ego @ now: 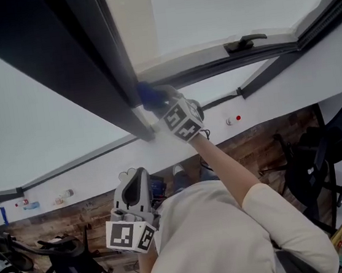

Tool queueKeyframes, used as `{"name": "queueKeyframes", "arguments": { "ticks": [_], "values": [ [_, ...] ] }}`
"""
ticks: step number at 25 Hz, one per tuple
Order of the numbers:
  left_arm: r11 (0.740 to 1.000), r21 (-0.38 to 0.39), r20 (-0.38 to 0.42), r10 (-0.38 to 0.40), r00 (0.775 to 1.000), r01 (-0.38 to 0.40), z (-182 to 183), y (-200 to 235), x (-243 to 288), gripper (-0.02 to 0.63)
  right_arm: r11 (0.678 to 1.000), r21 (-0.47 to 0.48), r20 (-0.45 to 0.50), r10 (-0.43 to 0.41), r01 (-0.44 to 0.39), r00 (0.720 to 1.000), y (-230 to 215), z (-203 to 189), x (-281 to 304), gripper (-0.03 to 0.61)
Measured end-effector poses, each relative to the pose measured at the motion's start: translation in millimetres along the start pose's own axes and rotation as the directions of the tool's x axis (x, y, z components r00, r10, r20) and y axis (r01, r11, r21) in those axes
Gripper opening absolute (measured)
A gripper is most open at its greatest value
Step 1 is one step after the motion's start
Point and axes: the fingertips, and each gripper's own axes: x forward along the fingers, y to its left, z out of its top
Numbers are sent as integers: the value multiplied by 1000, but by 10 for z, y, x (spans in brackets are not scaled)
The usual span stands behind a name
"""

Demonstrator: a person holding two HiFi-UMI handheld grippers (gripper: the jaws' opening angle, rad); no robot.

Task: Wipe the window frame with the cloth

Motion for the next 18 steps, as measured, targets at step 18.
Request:
{"name": "queueKeyframes", "arguments": {
  "ticks": [18],
  "values": [
    [997, 13, -6, -73, 997, 73, -44, -242, 61, 8, 996, -47, -13, -72, 71, 997, -155, -76, -46, 44]
  ]
}}
